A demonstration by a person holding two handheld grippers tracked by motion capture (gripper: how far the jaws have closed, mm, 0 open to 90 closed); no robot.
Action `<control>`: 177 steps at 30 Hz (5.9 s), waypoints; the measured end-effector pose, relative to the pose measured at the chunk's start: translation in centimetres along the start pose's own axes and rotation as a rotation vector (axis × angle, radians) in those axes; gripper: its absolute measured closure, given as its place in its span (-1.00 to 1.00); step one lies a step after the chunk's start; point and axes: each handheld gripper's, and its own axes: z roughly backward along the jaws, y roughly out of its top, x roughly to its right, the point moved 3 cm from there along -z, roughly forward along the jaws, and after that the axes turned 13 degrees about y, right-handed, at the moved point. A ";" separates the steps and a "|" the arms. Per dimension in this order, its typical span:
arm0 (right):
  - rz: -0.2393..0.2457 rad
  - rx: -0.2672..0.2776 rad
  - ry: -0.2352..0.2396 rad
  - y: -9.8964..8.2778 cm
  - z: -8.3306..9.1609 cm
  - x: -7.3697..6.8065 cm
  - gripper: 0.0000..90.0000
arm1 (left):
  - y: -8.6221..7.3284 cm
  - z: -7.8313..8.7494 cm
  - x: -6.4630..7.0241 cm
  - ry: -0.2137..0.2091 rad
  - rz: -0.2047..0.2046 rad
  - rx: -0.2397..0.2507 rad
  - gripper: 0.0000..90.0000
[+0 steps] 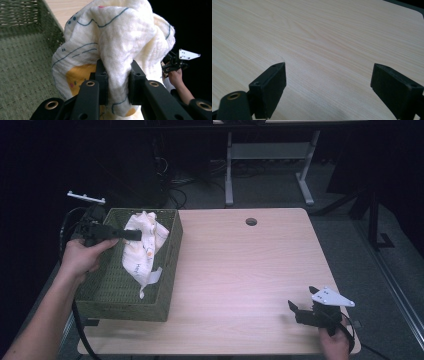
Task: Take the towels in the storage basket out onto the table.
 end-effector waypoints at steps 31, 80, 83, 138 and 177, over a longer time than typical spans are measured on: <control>-0.006 0.020 0.005 0.1 0.4 0.1 -0.73 | 1.7 -8.3 7.5 -0.075 -0.105 -0.098 0.65; 0.005 0.039 0.012 0.4 0.8 0.1 -0.73 | -2.5 -27.6 12.8 0.106 -0.199 -0.336 0.61; 0.007 0.039 0.015 0.4 0.8 0.1 -0.73 | -2.7 -28.3 12.9 0.108 -0.200 -0.336 0.61; -0.002 -0.001 0.011 -0.2 0.2 0.1 -0.72 | -3.5 -27.8 13.7 0.199 -0.312 -0.176 -0.11; -0.012 -0.012 0.001 -0.5 0.0 0.1 -0.72 | -8.5 -22.8 14.0 0.161 -0.377 -0.078 -0.42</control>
